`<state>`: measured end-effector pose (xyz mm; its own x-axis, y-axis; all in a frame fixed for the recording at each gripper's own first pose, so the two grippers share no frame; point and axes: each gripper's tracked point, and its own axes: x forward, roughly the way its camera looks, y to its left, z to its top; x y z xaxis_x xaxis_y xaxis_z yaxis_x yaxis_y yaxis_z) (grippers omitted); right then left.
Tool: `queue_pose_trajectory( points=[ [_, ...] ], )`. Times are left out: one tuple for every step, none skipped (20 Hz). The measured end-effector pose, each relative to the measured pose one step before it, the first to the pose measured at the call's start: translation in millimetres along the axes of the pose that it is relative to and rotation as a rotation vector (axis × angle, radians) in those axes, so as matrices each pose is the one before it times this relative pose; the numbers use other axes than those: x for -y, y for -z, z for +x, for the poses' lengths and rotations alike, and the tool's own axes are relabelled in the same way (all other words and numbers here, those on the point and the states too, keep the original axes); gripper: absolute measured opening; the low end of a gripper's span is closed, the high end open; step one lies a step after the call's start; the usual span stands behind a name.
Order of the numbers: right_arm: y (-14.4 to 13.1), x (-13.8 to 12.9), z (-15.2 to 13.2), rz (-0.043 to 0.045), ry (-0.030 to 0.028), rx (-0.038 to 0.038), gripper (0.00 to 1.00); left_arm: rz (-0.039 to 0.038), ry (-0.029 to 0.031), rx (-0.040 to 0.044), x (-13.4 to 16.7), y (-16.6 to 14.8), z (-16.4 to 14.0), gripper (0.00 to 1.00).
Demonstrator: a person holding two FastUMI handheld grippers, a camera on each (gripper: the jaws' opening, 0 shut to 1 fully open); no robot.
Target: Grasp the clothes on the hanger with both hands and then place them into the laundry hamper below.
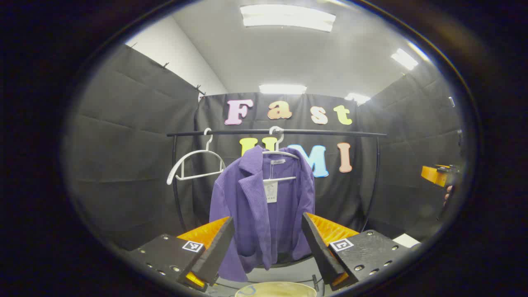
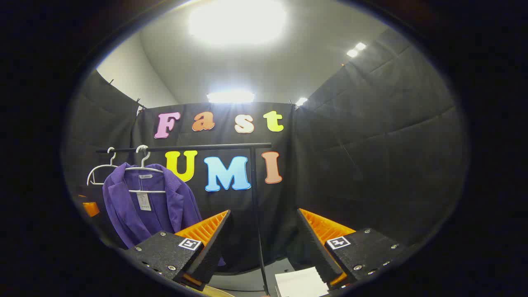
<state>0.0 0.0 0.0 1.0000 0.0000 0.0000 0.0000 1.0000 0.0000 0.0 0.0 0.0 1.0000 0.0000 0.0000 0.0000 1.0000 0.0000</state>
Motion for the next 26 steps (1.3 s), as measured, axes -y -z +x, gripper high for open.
queue_pose_trajectory(
  points=[
    [0.78,-2.04,-0.42,-0.00068,-0.00407,-0.00018,0.94,-0.00932,0.00161,-0.00841,1.44,-0.97,2.4,0.99],
    [1.97,-3.09,-0.02,0.00029,-0.005,-0.00882,0.94,-0.00745,-0.00605,-0.0073,0.27,-0.85,2.43,0.99],
    [5.36,-3.21,0.44,-0.00042,-0.00906,-0.0162,0.94,-0.00941,-0.01137,-0.01328,-0.76,-1.62,3.9,0.99],
    [4.12,-4.04,1.71,0.00374,-0.0076,-0.01796,0.94,-0.0148,-0.00349,-0.01196,2.5,-1.71,3.21,0.94],
    [2.27,-4.19,0.91,0.01509,-0.00789,-0.01384,0.94,-0.01484,0.0048,-0.01586,3.74,-1.07,1.82,0.99],
    [-0.97,-7.74,2.23,0.02063,-0.02078,-0.00935,0.94,-0.00833,0.00027,-0.00687,1.63,-0.83,-2.5,0.99],
    [1.08,-10.71,2.86,0.01242,-0.02916,-0.00849,0.94,-0.00257,-0.00455,-0.00169,-1.66,-1.84,-1.77,0.95],
    [2.19,-8.49,3.88,-0.001,-0.02246,-0.01471,0.94,0.00271,-0.00628,-0.00222,-2.27,0.79,-1.79,0.9],
    [3.18,-4.52,3.68,-0.01017,-0.01501,-0.01708,0.94,0.0071,-0.01284,-0.00143,-3.74,0.3,-3.54,0.95],
    [0.83,-4.58,3.0,-0.00894,-0.01123,-0.00844,0.94,0.00971,-0.01222,0.00324,-3.16,0.32,-2.72,0.94],
    [-1.15,-5.95,1.28,-0.00706,-0.0176,0.00255,0.94,0.00892,-0.01146,0.00753,-3.91,-1.83,-3.01,0.95],
    [-1.3,-5.12,1.07,-0.01017,-0.01233,0.00307,0.94,0.00544,-0.00941,0.00459,-2.74,0.74,-2.89,0.95],
    [2.14,-1.91,-0.13,-0.00915,-0.00584,0.00059,0.94,0.00135,-0.00392,-0.00382,-1.55,3.07,-0.83,0.99],
    [0.97,-3.25,0.21,-0.0037,-0.01167,-0.00019,0.94,-0.00295,-0.00024,-0.00659,-0.23,2.97,-1.64,0.94],
    [1.23,-3.65,0.23,-0.00149,-0.0108,0.00073,0.94,-0.00734,0.00034,-0.00401,0.2,2.78,0.5,0.99],
    [0.27,-1.5,1.87,0.00299,-0.00345,-0.00097,0.94,-0.00937,-0.00053,-0.00337,-0.85,2.41,-0.71,0.9],
    [0.17,-1.35,0.13,0.01204,-0.00168,-0.00097,0.94,-0.00945,0.00123,-0.00271,0.17,3.64,-0.57,0.99],
    [-2.12,-1.69,-0.8,0.02674,-0.00247,0.00493,0.94,-0.00776,0.00318,-0.00532,0.46,3.26,-1.16,0.9],
    [-5.6,-2.41,-1.66,0.03979,-0.00372,0.02214,0.95,-0.00469,0.00515,-0.00583,0.88,3.99,2.14,0.95],
    [-3.89,-5.22,0.39,0.03889,-0.00624,0.02043,0.94,-0.00306,0.00794,-0.00868,1.37,3.02,2.06,0.94],
    [0.51,-5.65,0.17,0.02554,-0.01104,0.00311,0.94,-0.00444,0.01029,-0.01646,1.77,4.76,2.88,0.95],
    [3.11,-4.04,2.15,0.01196,-0.00464,-0.01151,0.94,-0.00811,0.01094,-0.0137,1.71,1.27,3.86,0.94],
    [2.86,-1.42,2.26,0.00723,-0.00221,-0.01171,0.94,-0.01387,0.00711,-0.00945,1.37,0.53,4.34,0.94],
    [0.69,-2.22,3.52,0.0073,-0.00454,-0.01546,0.92,-0.01874,0.00361,-0.00855,0.63,-0.73,2.99,0.94],
    [0.46,-2.59,1.69,0.00594,-0.00563,-0.01856,0.94,-0.0192,0.00161,-0.00844,1.17,-0.08,2.33,0.99],
    [0.82,-2.31,3.14,-0.00128,-0.00942,-0.01793,0.94,-0.01348,0.00149,0.00125,0.11,-2.85,3.34,0.99]
  ],
)
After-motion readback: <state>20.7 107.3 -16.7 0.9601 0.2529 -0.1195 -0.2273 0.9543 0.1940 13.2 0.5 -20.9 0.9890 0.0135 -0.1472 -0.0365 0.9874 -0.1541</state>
